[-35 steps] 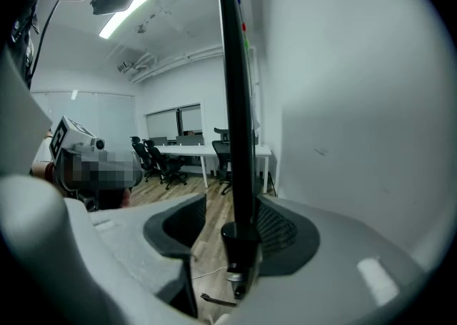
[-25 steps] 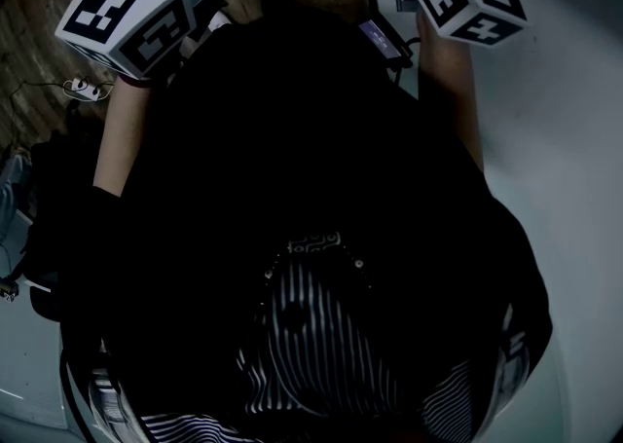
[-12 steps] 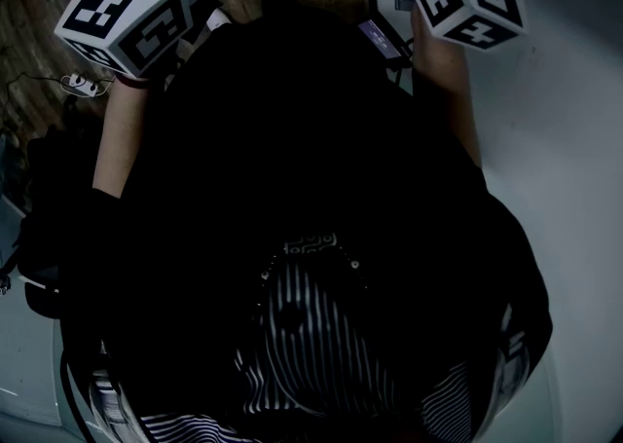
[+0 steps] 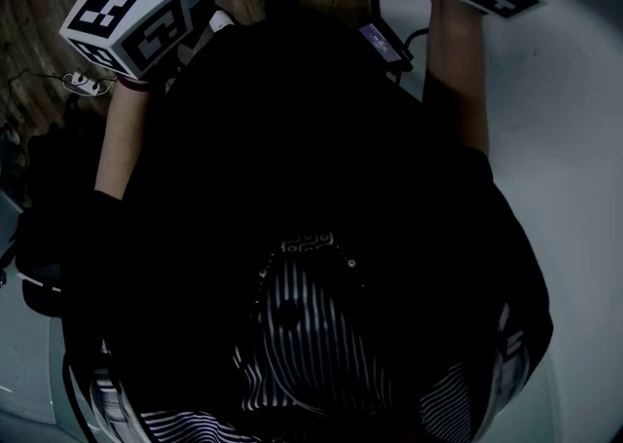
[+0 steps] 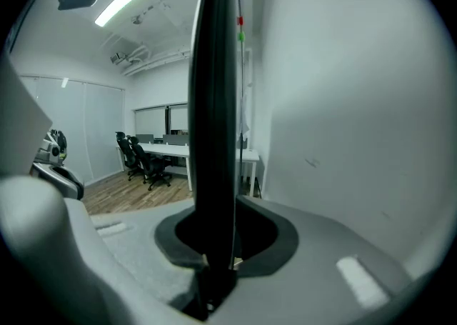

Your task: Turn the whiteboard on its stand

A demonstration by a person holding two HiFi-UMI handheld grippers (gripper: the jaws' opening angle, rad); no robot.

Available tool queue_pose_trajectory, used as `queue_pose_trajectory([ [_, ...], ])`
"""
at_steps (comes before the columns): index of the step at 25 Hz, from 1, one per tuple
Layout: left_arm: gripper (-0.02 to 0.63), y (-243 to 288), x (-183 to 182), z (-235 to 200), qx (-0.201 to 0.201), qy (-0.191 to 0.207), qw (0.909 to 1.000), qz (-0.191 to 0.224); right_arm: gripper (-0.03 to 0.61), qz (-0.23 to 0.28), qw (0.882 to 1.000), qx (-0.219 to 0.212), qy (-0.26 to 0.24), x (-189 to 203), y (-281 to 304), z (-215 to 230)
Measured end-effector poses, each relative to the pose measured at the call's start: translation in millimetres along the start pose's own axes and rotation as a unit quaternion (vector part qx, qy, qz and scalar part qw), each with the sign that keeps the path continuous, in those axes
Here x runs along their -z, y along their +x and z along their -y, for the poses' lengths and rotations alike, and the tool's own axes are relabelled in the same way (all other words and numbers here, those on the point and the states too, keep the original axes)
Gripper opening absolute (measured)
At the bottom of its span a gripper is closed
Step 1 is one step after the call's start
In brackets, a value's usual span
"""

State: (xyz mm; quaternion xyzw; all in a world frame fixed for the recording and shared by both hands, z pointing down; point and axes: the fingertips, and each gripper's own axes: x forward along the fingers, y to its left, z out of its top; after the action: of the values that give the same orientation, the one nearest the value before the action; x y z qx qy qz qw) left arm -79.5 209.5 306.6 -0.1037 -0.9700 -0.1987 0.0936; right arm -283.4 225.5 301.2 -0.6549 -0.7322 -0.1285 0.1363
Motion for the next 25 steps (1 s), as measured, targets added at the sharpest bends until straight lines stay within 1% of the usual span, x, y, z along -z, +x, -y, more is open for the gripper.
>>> queue_pose_trajectory([
  [4,0.002,-4,3,-4,-0.012,-0.002,0.9999,0.003,0.063,-0.006,1.0,0.005,-0.018,0,16,9],
  [9,0.002,-3,9,-6,-0.019,-0.004,0.9998,0.004,0.058,-0.017,0.999,0.015,-0.033,6,24,1],
  [12,0.002,-4,13,-6,-0.02,-0.005,0.9998,0.001,0.057,-0.015,1.0,0.009,-0.024,6,30,-13],
  [19,0.002,-2,6,-2,-0.021,0.002,0.9998,0.008,0.066,-0.015,1.0,-0.008,0.004,-2,49,-56],
  [25,0.002,-34,4,-13,-0.037,-0.006,0.9989,0.028,0.067,-0.007,1.0,-0.017,0.015,-11,61,-88],
])
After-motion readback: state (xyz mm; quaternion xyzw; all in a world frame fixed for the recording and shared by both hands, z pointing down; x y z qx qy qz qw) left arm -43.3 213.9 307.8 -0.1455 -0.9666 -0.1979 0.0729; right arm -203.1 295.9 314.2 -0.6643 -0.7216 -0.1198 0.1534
